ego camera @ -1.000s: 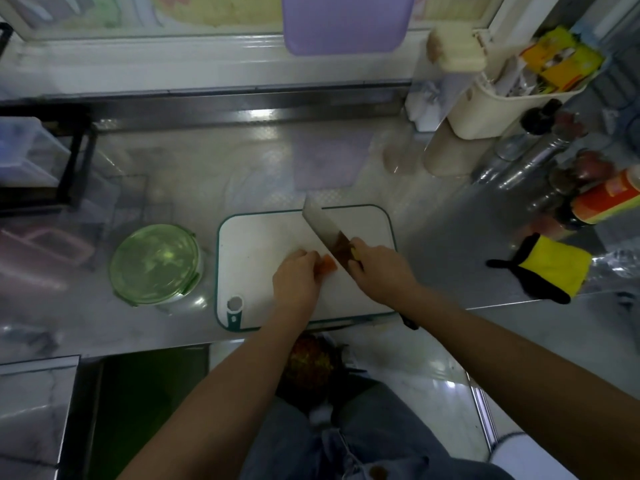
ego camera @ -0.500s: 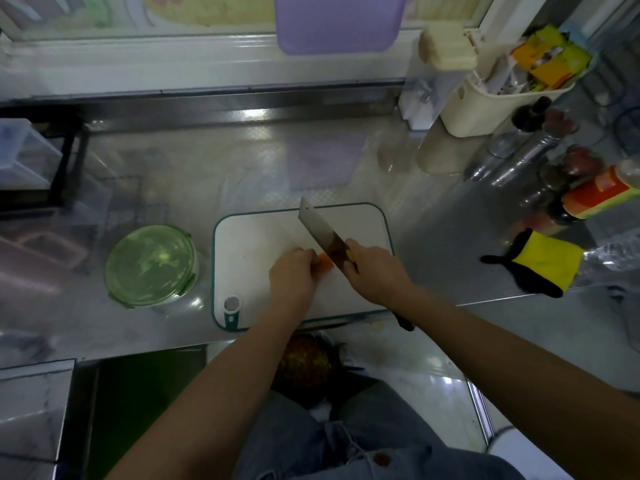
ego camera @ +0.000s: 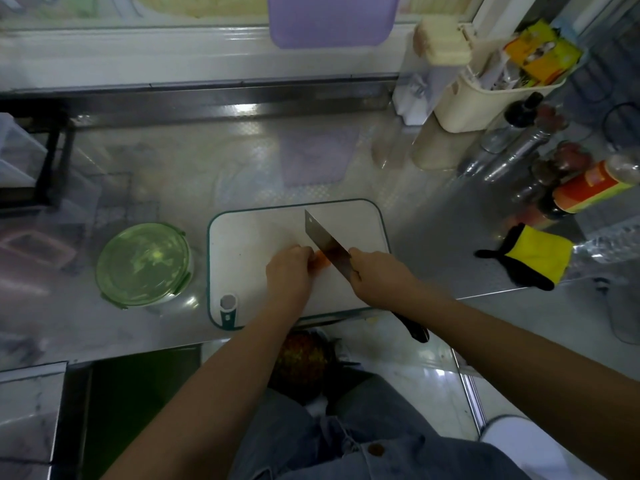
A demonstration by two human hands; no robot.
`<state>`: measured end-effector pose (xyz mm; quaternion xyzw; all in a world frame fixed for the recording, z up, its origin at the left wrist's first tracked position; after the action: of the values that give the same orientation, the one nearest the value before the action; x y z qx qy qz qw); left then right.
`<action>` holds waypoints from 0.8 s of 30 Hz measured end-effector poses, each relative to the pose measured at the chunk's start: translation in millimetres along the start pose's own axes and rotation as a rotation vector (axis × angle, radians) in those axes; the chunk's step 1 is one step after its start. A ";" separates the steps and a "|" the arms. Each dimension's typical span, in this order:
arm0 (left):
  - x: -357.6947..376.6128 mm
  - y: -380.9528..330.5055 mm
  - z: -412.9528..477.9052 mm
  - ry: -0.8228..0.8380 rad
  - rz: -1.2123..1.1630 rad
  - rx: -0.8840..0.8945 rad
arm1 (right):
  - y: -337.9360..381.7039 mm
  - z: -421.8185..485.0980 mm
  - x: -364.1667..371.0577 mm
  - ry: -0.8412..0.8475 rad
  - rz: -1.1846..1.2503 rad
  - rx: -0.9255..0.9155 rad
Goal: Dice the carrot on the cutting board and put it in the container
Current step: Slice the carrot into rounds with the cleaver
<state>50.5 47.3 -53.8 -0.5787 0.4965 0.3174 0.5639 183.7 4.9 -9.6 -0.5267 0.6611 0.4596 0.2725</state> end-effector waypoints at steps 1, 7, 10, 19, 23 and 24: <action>-0.1 0.1 0.0 0.002 -0.003 -0.003 | 0.8 2.0 1.4 -0.002 0.004 0.001; -2.8 0.1 1.0 0.013 -0.018 -0.019 | 1.1 18.8 16.3 -0.046 0.070 0.025; -2.3 2.1 0.6 0.019 -0.031 -0.028 | 0.0 24.7 25.4 -0.068 0.095 0.043; 1.6 5.8 1.9 0.022 -0.092 -0.047 | -6.5 25.3 34.8 -0.138 0.067 0.026; 0.8 6.6 3.3 0.037 -0.104 -0.053 | 0.3 19.1 6.8 -0.219 0.078 -0.034; 1.3 6.8 3.7 0.040 -0.103 -0.050 | 2.2 17.7 1.4 -0.222 0.058 -0.046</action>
<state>45.2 51.5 -57.9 -0.6236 0.4691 0.2886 0.5548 179.1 20.2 -17.6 -0.4596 0.6311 0.5377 0.3184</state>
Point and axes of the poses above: each hand's wrist, its own z-axis towards the middle knuckle, its own x-axis out of the palm, y = z × x, the point moved 7 cm from there along z, towards the middle knuckle, and after that the axes turned 3 degrees about z, right-handed, at the moved point
